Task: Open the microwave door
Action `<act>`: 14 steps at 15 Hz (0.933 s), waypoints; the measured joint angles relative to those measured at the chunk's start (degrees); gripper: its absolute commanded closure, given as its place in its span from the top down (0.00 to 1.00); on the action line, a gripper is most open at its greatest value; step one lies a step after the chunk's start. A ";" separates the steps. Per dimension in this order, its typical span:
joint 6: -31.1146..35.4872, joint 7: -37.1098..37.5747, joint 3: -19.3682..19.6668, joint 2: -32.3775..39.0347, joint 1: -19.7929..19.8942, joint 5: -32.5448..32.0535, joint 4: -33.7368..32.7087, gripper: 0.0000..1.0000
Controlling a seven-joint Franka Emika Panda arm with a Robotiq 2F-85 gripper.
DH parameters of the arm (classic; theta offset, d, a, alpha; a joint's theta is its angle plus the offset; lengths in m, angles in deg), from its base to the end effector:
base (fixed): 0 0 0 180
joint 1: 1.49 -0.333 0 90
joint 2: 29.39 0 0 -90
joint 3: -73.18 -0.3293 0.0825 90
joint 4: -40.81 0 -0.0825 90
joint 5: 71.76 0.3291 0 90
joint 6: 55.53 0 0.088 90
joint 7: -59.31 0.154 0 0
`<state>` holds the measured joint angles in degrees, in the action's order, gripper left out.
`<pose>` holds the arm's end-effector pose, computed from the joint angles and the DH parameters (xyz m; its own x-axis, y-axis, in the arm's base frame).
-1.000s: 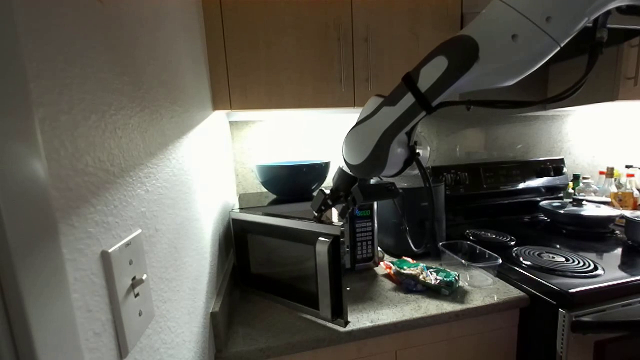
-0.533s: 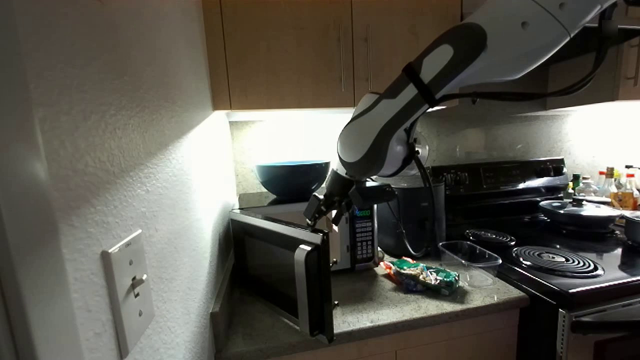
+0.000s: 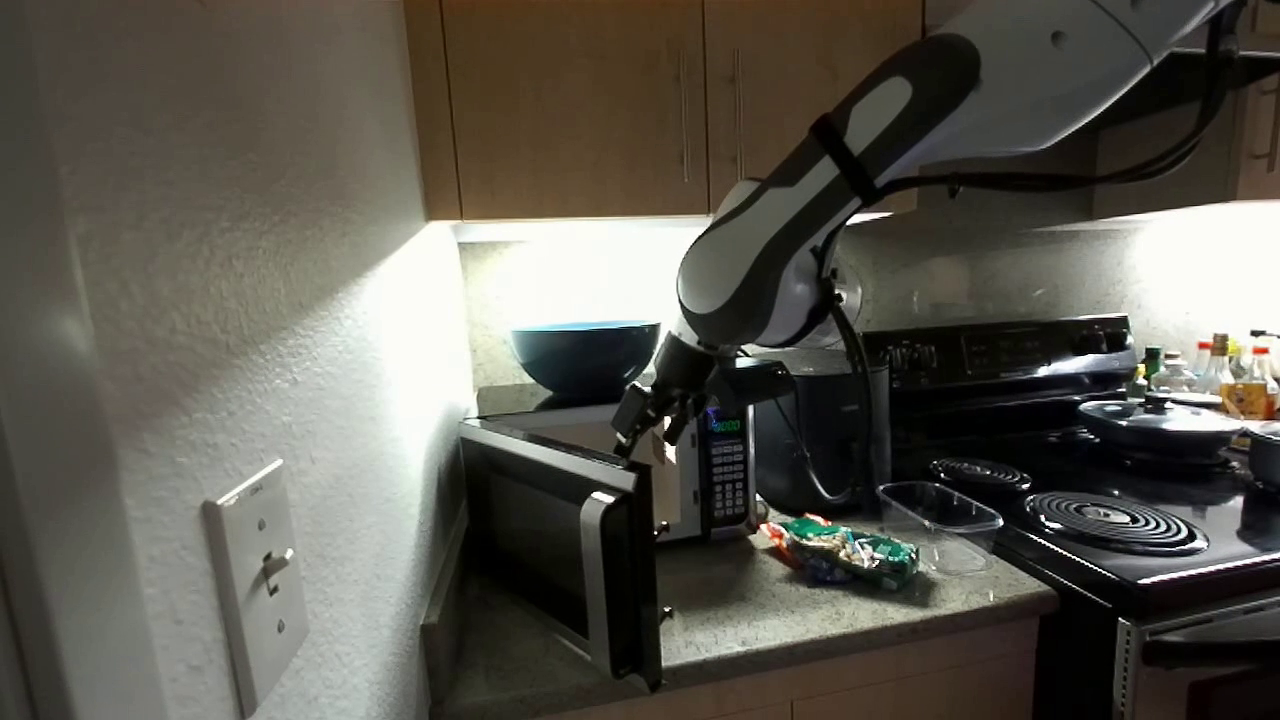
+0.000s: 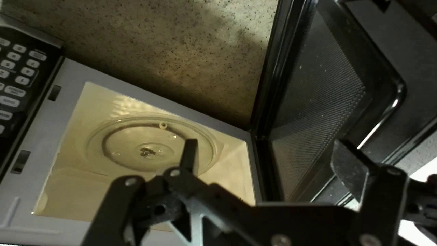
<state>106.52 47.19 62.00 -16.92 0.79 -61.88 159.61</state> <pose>0.6017 0.0825 0.3961 0.8391 0.1532 0.5220 0.2167 -0.9742 -0.0623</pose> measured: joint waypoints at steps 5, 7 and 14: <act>-0.21 0.95 1.88 1.25 -2.48 -2.84 -0.03 1.00; -0.34 2.40 2.86 1.88 -3.81 -4.84 -0.48 1.00; 0.02 4.36 4.47 4.48 -7.33 -8.74 -0.83 1.00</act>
<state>106.54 51.54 66.46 -12.44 -6.54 -70.63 158.78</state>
